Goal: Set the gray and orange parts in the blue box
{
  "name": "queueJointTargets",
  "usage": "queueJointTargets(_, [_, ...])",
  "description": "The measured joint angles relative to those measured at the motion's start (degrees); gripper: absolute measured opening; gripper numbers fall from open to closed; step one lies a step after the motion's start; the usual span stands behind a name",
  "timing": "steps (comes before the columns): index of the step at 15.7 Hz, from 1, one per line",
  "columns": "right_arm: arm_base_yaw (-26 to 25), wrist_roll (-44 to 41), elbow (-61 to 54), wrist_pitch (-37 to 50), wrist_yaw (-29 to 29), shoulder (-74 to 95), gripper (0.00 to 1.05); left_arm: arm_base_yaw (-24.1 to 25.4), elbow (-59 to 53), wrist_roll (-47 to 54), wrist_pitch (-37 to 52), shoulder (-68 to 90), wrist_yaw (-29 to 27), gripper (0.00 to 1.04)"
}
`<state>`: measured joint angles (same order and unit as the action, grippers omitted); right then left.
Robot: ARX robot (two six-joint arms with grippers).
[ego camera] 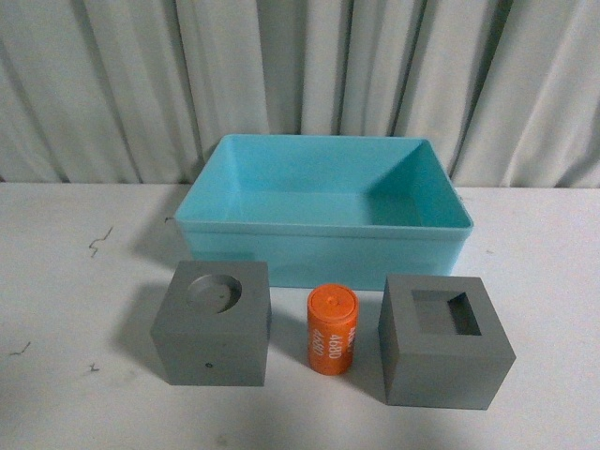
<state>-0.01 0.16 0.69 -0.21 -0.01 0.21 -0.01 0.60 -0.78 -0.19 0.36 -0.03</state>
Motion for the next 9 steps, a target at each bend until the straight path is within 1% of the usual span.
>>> queueJointTargets(9, [0.0, 0.0, 0.0, 0.0, 0.0, 0.0, 0.98, 0.0, 0.0, 0.0, 0.0, 0.0, 0.0, 0.98])
